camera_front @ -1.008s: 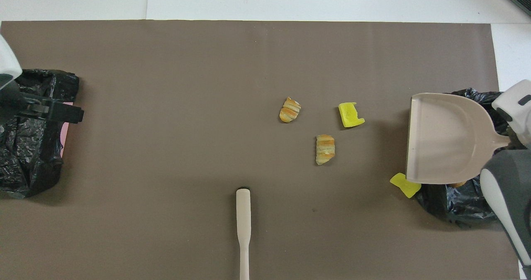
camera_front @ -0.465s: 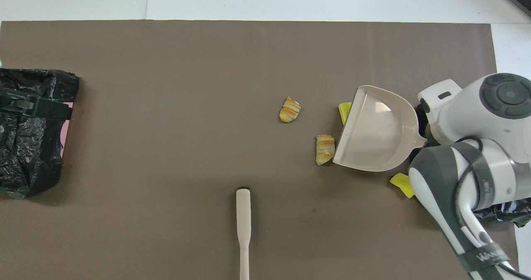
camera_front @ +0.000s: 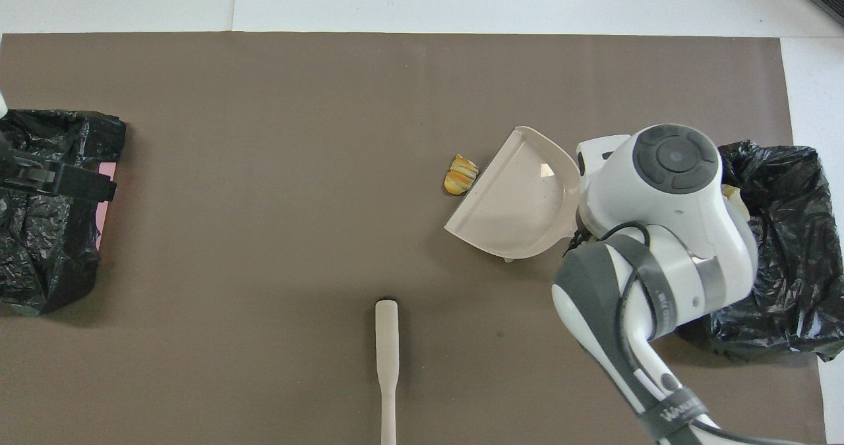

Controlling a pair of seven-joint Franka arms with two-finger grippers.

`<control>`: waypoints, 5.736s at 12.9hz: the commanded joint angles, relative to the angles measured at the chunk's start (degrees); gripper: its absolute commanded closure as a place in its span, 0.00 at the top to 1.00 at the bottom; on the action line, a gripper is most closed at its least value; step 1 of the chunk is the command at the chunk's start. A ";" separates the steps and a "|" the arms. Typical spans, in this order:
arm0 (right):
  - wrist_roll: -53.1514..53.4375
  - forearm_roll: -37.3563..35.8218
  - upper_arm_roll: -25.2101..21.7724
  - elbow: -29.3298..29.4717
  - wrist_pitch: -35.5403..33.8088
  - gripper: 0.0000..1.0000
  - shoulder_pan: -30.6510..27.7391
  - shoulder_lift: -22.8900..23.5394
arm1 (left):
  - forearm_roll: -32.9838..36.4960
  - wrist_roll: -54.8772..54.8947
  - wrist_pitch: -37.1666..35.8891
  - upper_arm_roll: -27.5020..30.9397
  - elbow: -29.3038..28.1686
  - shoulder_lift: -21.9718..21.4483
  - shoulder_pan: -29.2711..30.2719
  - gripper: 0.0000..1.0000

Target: Sweep and dump trash in bin

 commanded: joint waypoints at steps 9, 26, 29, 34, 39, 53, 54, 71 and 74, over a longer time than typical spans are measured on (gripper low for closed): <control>56.30 10.24 -0.23 18.03 5.24 0.00 15.04 17.01 | 0.27 -0.36 -0.86 -0.72 0.85 -0.08 1.55 1.00; 64.42 13.75 -0.14 22.84 -1.35 1.00 19.97 18.63 | 0.35 -0.36 1.77 -0.99 -0.38 -0.17 0.77 1.00; 64.60 15.34 -0.14 13.08 1.27 1.00 22.61 13.09 | 0.27 -1.06 3.79 -2.30 -1.60 0.27 0.77 1.00; 67.77 15.69 -0.14 -0.79 4.16 1.00 28.14 4.84 | 0.35 -7.91 13.44 -8.53 -8.01 2.03 0.68 1.00; 71.99 18.75 -0.05 -15.24 13.59 1.00 34.21 -2.83 | 0.79 -17.65 22.77 -16.97 -13.12 6.58 0.68 1.00; 76.30 20.17 -0.31 -16.57 10.18 0.00 33.53 -5.28 | 7.47 -40.09 42.46 -29.29 -26.48 15.30 -2.31 1.00; 75.95 20.17 -0.40 -16.57 7.37 0.00 32.21 -7.21 | 7.47 -40.61 42.73 -29.38 -26.57 15.47 -2.31 1.00; 71.29 5.76 -0.67 -20.51 -18.58 0.00 0.76 -17.77 | 7.47 -38.09 38.63 -29.91 -23.95 15.83 -0.12 0.00; 67.61 -0.38 -0.58 -23.50 -18.23 0.00 -5.74 -18.92 | 7.38 -25.55 31.59 -29.47 -21.74 14.08 2.42 0.00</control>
